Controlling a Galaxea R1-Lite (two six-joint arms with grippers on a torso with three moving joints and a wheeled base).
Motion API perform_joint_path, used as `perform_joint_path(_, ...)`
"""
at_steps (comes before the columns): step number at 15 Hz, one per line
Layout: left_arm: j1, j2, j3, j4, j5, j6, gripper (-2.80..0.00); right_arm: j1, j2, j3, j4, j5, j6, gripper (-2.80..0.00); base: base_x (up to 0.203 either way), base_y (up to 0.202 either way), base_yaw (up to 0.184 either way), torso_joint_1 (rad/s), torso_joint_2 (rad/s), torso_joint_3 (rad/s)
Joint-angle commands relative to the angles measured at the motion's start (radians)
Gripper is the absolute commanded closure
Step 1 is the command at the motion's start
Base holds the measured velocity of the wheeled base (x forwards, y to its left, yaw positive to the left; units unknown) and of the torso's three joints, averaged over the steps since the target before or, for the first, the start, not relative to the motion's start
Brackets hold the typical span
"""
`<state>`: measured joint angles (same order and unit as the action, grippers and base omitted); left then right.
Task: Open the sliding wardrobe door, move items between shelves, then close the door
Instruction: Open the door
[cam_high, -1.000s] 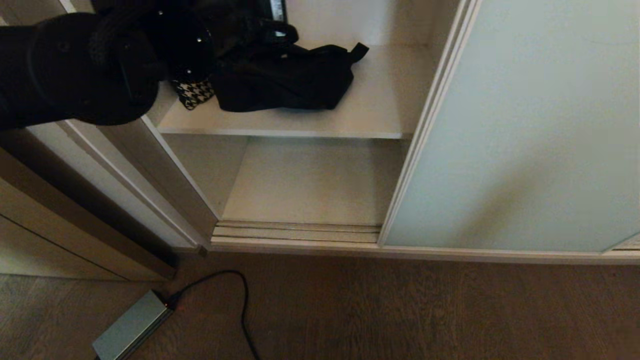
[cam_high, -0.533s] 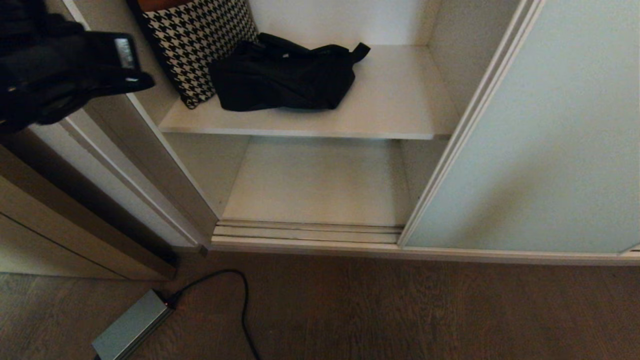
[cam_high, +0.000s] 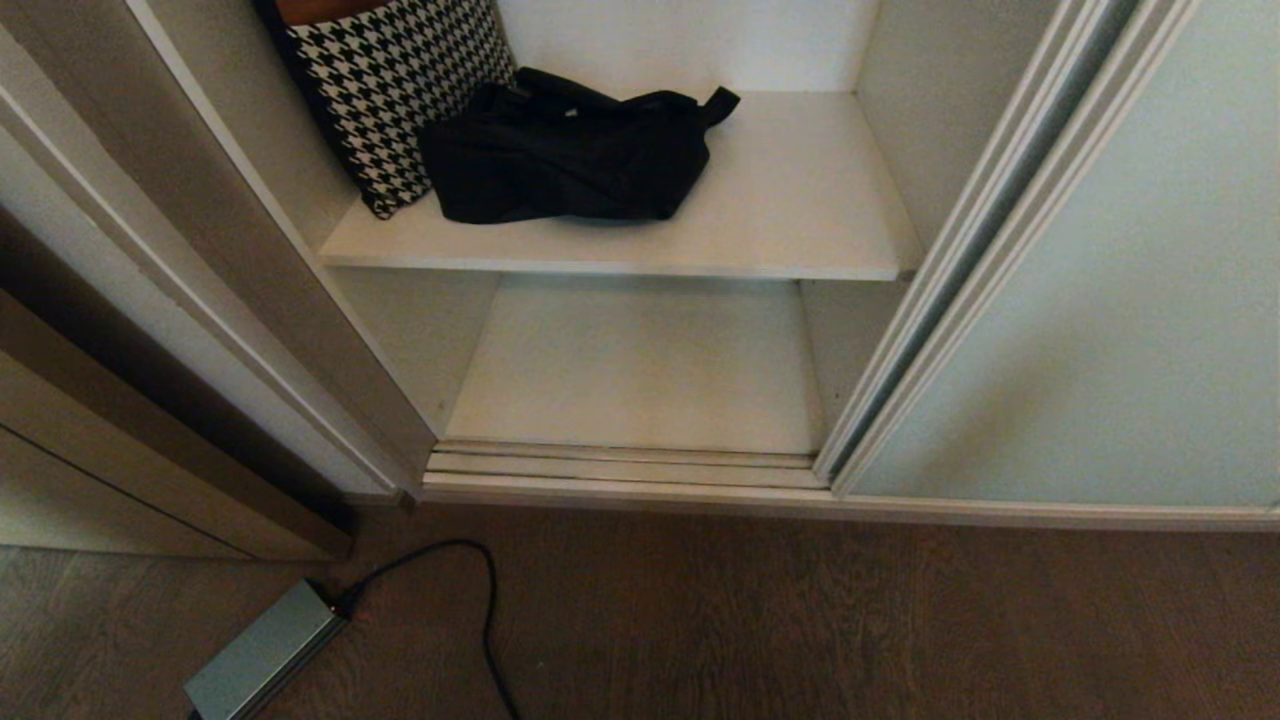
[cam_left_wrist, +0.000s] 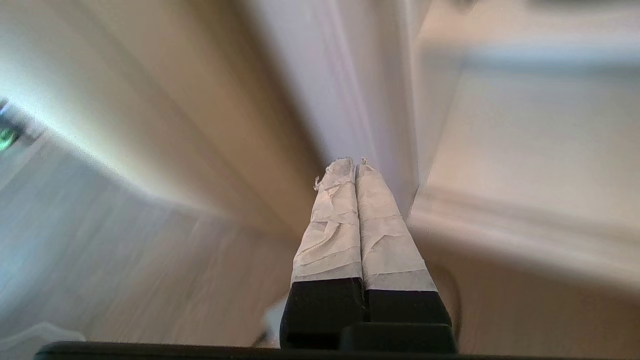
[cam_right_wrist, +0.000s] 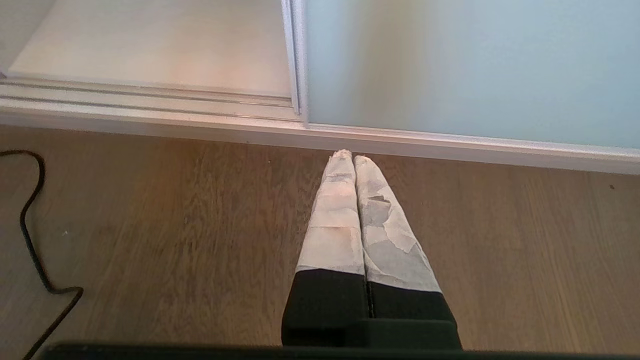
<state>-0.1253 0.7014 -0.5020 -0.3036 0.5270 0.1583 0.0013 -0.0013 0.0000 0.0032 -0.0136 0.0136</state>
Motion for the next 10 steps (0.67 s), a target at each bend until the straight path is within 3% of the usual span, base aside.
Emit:
perform_joint_path(1, 0.02, -0.269, 0.165, 0.019, -0.02, 0.002, 0.0, 0.0, 0.0, 0.0, 0.0, 0.0, 0.0, 0.0, 0.0, 0.0, 0.0, 0.0, 0.0, 0.0)
perform_joint_path(4, 0.034, -0.423, 0.259, 0.106, -0.08, -0.02, 0.0, 0.0, 0.0, 0.0, 0.0, 0.0, 0.0, 0.0, 0.0, 0.0, 0.0, 0.0, 0.0, 0.0)
perform_joint_path(5, 0.077, -0.434, 0.275, 0.121, -0.158, -0.034, 0.0, 0.0, 0.0, 0.0, 0.0, 0.0, 0.0, 0.0, 0.0, 0.0, 0.0, 0.0, 0.0, 0.0)
perform_joint_path(7, 0.144, -0.46, 0.325, 0.13, -0.43, -0.052, 0.0, 0.0, -0.001, 0.001, 0.0, 0.0, 0.0, 0.0, 0.0, 0.0, 0.0, 0.0, 0.0, 0.0)
perform_joint_path(10, 0.152, -0.639, 0.435, 0.178, -0.537, -0.047, 0.0, 0.0, -0.001, 0.001, 0.0, 0.0, 0.0, 0.0, 0.0, 0.0, 0.0, 0.0, 0.0, 0.0)
